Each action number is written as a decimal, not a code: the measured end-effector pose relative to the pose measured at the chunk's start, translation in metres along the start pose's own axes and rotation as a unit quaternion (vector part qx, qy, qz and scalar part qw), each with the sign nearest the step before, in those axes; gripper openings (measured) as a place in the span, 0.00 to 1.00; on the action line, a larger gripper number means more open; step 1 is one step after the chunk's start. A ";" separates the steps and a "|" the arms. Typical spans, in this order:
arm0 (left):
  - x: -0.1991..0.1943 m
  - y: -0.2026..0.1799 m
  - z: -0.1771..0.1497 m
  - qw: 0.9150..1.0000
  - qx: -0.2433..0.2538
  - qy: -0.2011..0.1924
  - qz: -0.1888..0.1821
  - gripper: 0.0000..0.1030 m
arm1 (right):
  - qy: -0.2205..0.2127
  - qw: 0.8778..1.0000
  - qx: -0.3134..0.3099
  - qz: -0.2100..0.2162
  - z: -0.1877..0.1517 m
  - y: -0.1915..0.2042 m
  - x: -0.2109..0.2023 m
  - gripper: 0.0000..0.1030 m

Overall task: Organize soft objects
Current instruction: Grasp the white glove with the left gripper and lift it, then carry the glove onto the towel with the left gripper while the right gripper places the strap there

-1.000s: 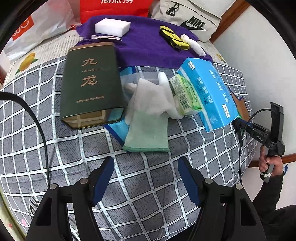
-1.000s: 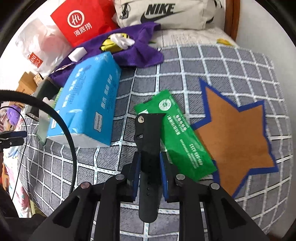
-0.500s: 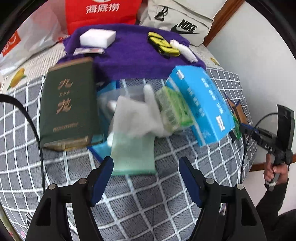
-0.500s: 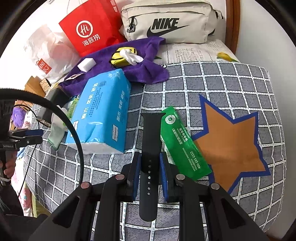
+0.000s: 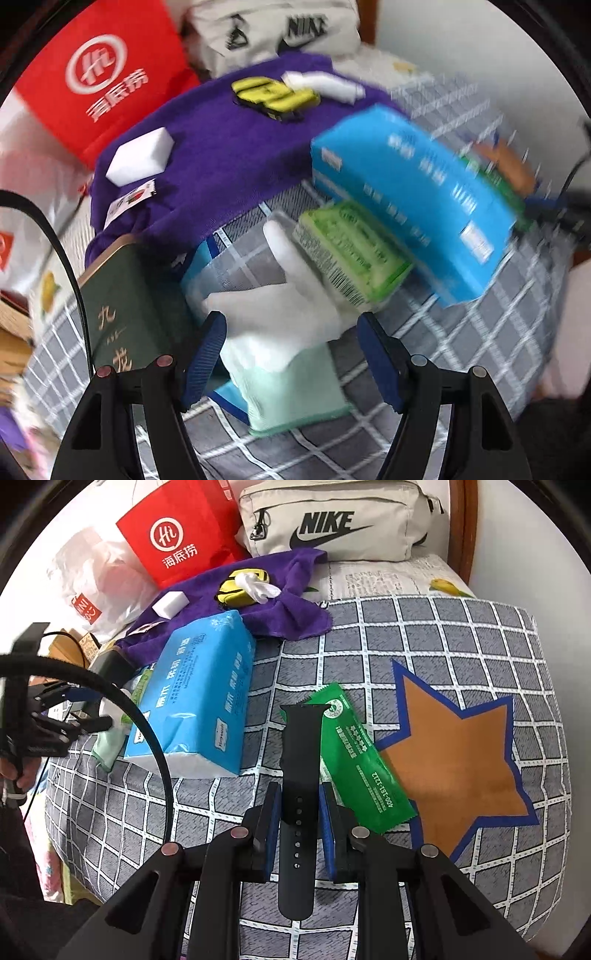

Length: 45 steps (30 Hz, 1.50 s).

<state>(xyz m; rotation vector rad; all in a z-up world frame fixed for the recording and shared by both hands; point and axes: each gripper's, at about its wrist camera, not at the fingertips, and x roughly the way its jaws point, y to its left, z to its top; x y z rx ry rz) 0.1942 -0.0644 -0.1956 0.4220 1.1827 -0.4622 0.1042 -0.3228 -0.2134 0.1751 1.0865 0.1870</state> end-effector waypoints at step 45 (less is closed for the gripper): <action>-0.086 0.062 -0.015 0.979 -0.131 -0.099 -0.123 0.16 | -0.082 0.992 -0.064 0.074 0.084 0.096 -0.021 0.20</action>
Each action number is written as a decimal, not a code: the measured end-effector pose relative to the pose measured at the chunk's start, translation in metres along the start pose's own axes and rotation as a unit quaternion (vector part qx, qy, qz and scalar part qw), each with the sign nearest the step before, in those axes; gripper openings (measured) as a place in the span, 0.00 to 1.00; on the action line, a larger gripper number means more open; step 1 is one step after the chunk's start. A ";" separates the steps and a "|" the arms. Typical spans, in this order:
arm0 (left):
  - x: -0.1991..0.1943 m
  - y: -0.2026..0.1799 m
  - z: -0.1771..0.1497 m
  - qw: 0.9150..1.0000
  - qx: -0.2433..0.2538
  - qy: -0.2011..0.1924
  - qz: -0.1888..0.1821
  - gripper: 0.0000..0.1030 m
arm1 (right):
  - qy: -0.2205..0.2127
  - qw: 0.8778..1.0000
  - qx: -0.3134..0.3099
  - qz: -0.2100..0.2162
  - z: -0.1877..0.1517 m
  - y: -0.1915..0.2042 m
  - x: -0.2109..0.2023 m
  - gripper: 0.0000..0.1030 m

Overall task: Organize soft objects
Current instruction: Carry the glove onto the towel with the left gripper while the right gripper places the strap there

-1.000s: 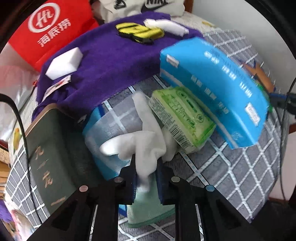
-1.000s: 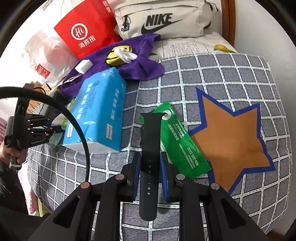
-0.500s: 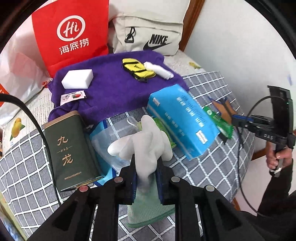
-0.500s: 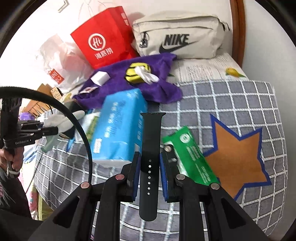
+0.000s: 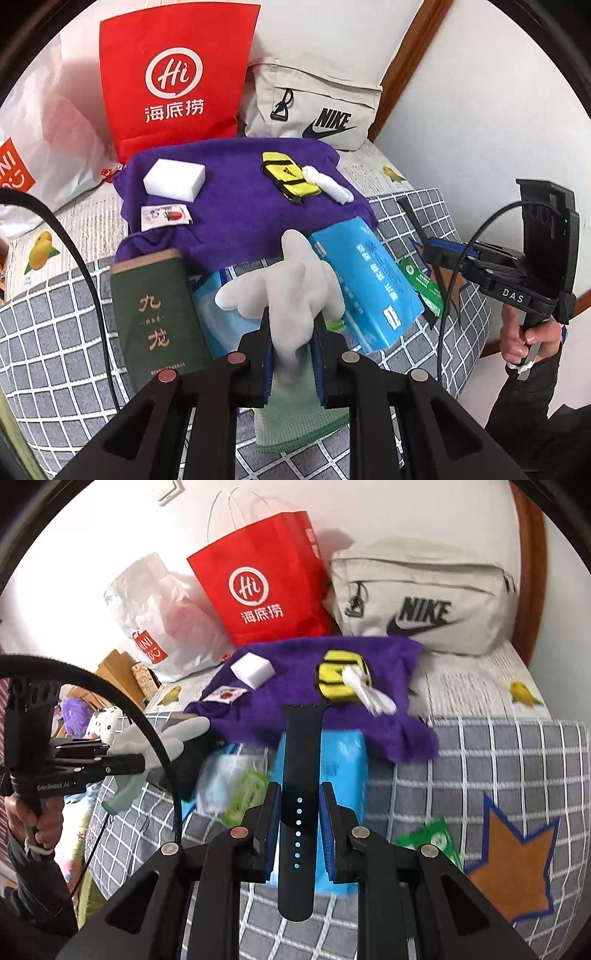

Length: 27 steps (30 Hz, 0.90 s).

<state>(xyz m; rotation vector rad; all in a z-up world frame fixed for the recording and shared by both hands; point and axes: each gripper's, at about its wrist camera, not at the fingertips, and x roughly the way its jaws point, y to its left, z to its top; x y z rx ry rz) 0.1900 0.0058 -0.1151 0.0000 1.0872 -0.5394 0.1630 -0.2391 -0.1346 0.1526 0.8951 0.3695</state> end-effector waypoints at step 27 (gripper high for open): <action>0.036 0.064 0.087 0.999 -0.038 -0.017 0.013 0.16 | 0.054 0.998 -0.036 -0.006 0.122 0.005 0.129 0.20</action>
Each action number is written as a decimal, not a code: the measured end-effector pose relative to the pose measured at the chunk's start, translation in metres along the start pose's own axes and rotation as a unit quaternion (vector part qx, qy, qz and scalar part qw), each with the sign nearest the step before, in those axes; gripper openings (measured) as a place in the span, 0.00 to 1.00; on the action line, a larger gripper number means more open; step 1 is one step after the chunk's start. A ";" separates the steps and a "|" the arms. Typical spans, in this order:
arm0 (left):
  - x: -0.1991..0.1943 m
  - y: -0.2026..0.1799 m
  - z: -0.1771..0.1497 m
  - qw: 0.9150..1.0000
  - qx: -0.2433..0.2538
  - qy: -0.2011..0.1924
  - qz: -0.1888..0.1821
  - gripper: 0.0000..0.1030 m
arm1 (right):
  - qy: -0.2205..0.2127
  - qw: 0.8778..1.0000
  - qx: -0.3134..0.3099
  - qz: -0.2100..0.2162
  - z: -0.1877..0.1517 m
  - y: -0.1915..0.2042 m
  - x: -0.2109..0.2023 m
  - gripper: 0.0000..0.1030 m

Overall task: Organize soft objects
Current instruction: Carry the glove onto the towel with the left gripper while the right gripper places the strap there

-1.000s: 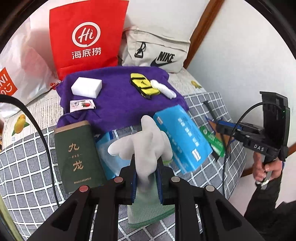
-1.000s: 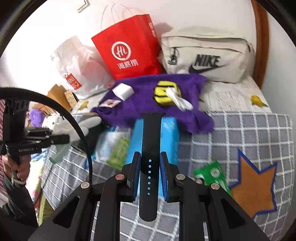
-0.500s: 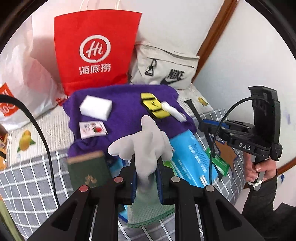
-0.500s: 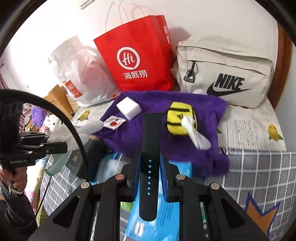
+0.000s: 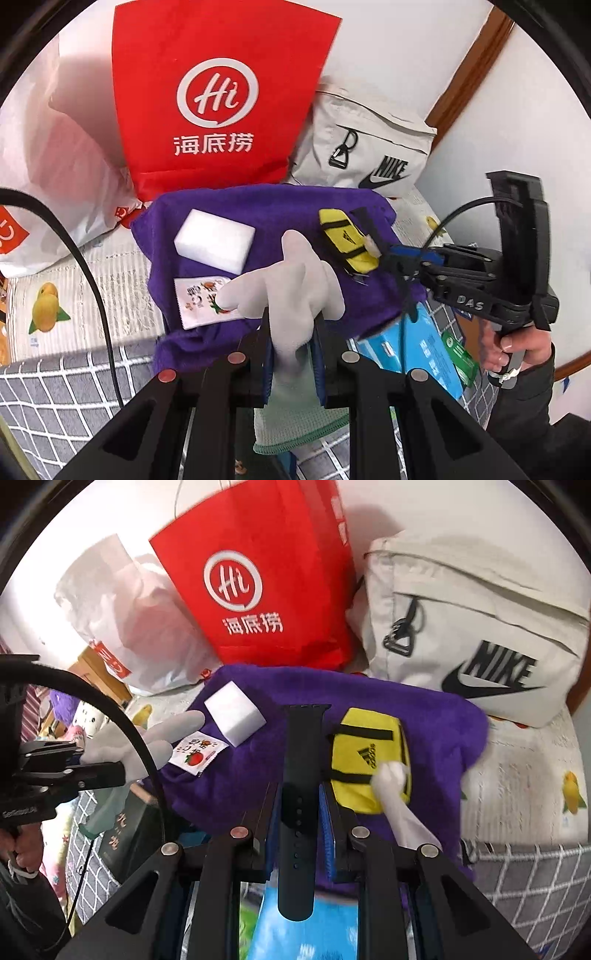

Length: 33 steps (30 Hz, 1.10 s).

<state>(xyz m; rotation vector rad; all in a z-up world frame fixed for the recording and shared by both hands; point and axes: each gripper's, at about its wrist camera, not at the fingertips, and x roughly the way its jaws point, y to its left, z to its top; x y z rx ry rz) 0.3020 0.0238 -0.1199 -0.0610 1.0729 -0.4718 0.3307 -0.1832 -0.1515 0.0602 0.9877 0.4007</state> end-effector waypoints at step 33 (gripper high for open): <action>0.046 0.024 0.025 0.999 0.004 0.036 -0.019 0.16 | 0.078 0.995 -0.064 -0.010 0.019 0.007 0.077 0.42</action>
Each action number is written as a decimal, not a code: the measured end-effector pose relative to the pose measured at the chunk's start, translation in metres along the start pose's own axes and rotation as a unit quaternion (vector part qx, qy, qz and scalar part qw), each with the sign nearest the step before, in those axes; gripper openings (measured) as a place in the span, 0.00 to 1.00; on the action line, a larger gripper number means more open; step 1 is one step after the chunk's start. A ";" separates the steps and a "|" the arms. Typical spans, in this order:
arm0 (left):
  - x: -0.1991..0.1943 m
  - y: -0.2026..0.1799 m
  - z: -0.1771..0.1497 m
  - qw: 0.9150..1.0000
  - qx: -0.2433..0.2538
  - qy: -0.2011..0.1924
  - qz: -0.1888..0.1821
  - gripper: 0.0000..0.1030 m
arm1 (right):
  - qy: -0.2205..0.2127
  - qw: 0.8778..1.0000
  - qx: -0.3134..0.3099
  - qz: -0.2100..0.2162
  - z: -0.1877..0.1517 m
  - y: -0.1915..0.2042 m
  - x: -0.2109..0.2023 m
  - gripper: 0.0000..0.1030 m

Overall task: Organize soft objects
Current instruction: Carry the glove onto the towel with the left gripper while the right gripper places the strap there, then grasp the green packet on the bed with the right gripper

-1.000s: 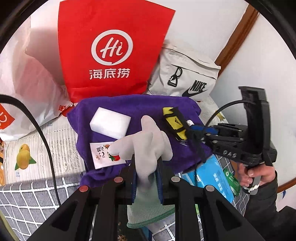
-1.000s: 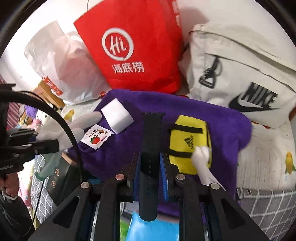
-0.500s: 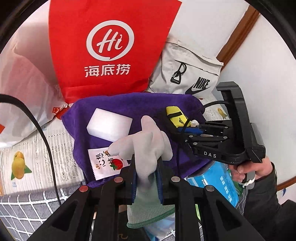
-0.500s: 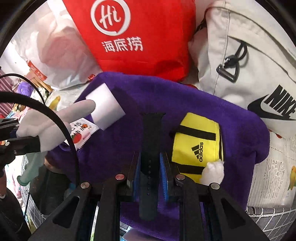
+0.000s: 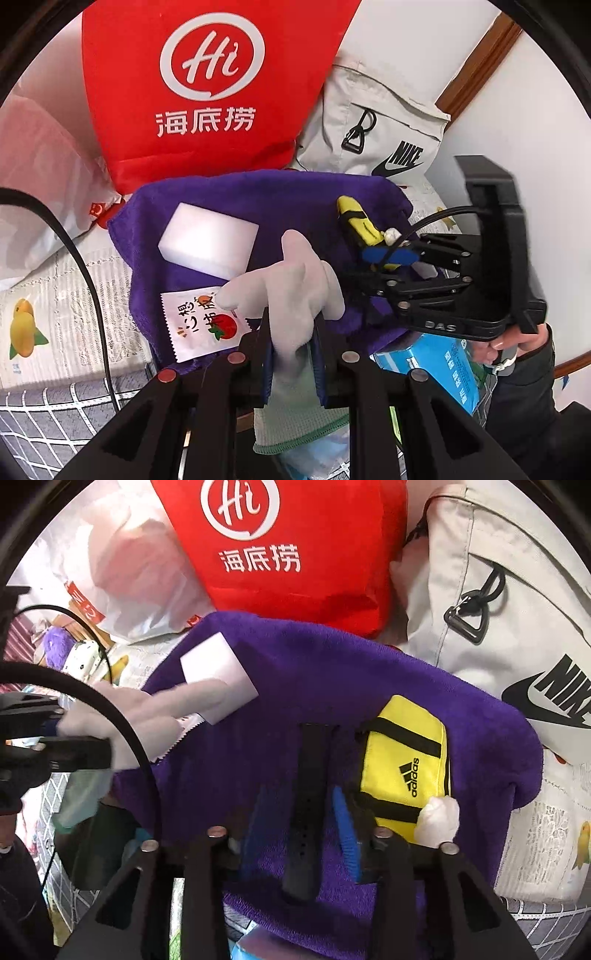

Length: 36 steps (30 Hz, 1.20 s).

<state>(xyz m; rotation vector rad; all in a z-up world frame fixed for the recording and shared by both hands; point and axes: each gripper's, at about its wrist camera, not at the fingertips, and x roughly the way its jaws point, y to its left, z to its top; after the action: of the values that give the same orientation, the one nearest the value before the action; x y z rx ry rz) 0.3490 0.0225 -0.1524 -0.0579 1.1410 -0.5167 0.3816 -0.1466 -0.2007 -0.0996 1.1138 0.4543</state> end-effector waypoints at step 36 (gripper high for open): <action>0.025 -0.036 0.028 0.996 0.012 0.030 0.079 0.67 | -0.058 0.980 0.168 -0.093 -0.211 -0.074 -0.134 0.54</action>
<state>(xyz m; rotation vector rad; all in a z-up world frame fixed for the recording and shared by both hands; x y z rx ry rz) 0.3685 -0.0260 -0.1505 0.0691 1.1864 -0.3925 0.1851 -0.3180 -0.1876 0.1177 1.0402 0.0995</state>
